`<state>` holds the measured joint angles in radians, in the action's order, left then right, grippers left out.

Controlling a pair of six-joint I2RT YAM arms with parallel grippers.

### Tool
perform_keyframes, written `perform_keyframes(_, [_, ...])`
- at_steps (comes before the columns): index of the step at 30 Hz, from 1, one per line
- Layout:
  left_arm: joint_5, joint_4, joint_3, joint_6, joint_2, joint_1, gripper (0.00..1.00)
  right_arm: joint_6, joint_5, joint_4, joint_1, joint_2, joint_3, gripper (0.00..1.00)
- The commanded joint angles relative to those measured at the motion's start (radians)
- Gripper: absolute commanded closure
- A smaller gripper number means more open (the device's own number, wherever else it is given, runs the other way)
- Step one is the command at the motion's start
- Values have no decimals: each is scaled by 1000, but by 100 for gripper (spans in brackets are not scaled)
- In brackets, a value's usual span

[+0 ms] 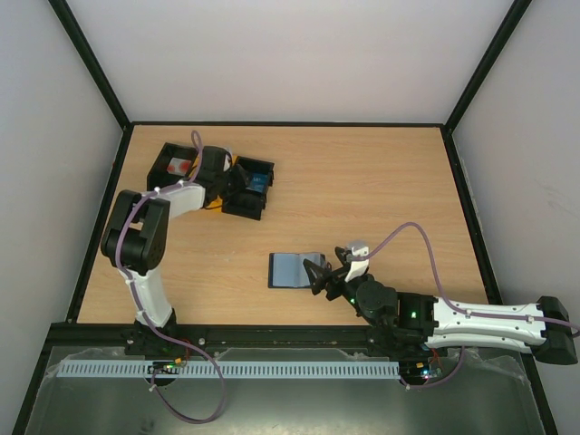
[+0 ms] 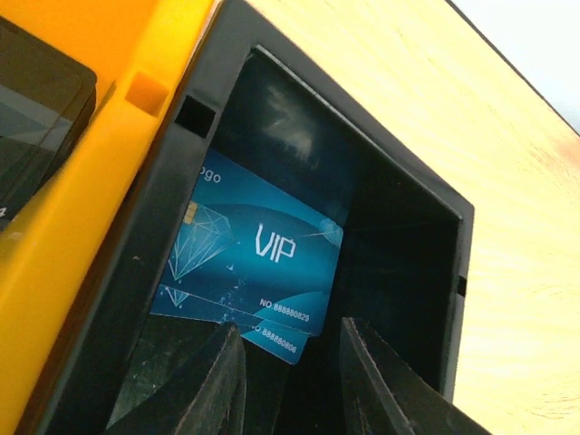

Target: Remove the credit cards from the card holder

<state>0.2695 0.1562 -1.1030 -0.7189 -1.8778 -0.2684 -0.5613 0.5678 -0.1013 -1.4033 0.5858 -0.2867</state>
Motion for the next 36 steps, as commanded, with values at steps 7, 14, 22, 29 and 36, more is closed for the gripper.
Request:
perform_keyframes(7, [67,-152,-72,60,205,-17,51,-132,78,132,-6,124,-96,2])
perform_keyframes(14, [164,-278,-24,99,386,-36,27,-159,75,187,4,242,-149,2])
perform_keyframes(22, [204,-319,168,93,636,-45,4,-178,-129,151,98,424,-196,4])
perform_keyframes(29, [218,-344,368,84,815,-67,11,-263,-280,38,158,570,-180,34])
perform_keyframes(36, [253,-267,542,-3,919,-131,22,-313,-345,-54,195,691,-191,61])
